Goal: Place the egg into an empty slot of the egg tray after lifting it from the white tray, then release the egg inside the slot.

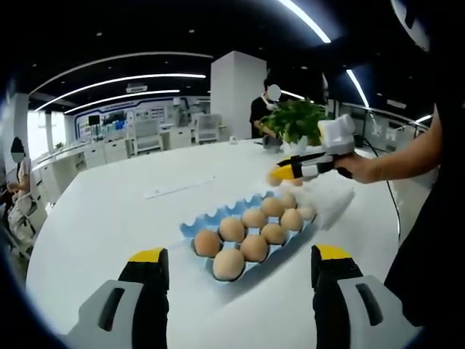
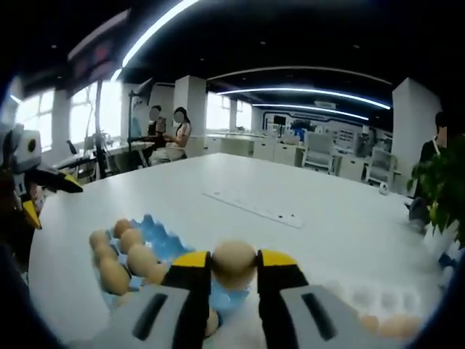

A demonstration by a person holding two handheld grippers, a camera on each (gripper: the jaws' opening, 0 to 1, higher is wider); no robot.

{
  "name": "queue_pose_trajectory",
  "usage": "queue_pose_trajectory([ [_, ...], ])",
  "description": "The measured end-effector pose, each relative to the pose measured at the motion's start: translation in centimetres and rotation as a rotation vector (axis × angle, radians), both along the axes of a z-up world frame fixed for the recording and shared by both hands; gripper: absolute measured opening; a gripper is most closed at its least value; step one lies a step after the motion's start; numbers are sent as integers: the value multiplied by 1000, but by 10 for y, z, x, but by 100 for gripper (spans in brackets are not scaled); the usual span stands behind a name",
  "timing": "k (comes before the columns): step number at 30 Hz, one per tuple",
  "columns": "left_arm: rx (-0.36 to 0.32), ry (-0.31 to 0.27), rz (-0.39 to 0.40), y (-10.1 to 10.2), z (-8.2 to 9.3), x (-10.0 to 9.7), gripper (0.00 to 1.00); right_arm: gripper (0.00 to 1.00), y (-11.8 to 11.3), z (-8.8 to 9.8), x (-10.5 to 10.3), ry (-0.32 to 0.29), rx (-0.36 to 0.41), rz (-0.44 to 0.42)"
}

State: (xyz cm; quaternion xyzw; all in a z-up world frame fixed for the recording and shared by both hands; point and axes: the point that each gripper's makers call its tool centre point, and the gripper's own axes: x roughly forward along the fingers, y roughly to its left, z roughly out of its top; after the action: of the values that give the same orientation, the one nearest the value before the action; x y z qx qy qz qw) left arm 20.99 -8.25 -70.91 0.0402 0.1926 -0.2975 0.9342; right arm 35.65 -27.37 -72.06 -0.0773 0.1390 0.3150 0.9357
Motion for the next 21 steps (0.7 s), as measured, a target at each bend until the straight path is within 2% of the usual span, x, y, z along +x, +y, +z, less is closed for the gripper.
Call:
queue_pose_trajectory([
  [13,-2,1,10,6,-1,-1,81,24,54,4,0,-2,23,100],
  [21,-2,5,9,10,-1,-1,81,24,97,2,-4,10,39,176],
])
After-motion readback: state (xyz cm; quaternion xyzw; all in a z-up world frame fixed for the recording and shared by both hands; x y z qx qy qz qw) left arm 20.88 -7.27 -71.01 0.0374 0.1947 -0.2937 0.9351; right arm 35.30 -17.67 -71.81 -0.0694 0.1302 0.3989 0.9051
